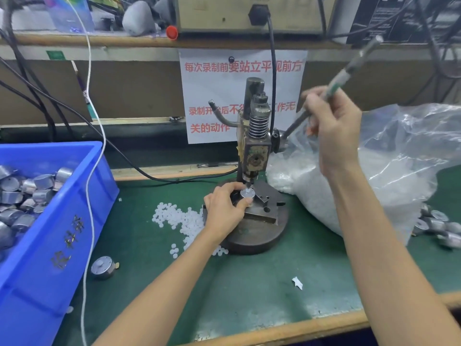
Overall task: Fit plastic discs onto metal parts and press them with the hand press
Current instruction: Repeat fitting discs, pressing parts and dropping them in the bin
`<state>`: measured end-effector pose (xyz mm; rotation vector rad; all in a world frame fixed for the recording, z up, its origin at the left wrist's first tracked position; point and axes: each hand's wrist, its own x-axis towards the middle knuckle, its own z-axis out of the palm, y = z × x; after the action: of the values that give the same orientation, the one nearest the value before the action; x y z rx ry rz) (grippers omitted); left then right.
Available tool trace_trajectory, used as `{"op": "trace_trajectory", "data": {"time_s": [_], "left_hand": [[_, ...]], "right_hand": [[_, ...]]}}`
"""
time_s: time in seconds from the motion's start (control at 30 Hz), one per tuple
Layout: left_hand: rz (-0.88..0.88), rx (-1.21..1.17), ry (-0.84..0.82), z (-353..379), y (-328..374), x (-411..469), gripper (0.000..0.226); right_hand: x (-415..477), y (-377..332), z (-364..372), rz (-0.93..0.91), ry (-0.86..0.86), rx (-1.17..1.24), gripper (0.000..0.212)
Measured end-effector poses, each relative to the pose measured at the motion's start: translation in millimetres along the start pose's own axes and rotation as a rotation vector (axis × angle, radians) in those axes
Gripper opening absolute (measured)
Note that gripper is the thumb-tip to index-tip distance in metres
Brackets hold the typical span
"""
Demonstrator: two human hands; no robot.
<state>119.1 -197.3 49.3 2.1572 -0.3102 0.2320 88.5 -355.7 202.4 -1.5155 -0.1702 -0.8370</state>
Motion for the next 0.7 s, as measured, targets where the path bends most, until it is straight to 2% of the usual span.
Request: {"op": "trace_trajectory", "data": {"time_s": [0.1, 0.37, 0.47, 0.63, 0.7], "left_hand": [[0.019, 0.035, 0.01, 1.9, -1.8, 0.2, 0.031], [0.046, 0.095, 0.004, 1.6, -1.2, 2.6, 0.032], [0.067, 0.125, -0.001, 2.0, -1.2, 2.7, 0.03], [0.063, 0.164, -0.026, 2.9, -0.2, 2.7, 0.03], [0.045, 0.172, -0.034, 2.0, 2.2, 3.0, 0.029]], "right_hand": [[-37.0, 13.3, 1.5, -0.098, 0.048, 0.049, 0.014], [-38.0, 27.1, 19.9, -0.128, 0.197, 0.14, 0.03], [-27.7, 21.7, 21.6, -0.051, 0.172, 0.153, 0.033], [-23.2, 18.3, 19.5, 0.021, 0.071, 0.067, 0.053], [-38.9, 26.0, 12.4, 0.065, 0.043, 0.025, 0.052]]}}
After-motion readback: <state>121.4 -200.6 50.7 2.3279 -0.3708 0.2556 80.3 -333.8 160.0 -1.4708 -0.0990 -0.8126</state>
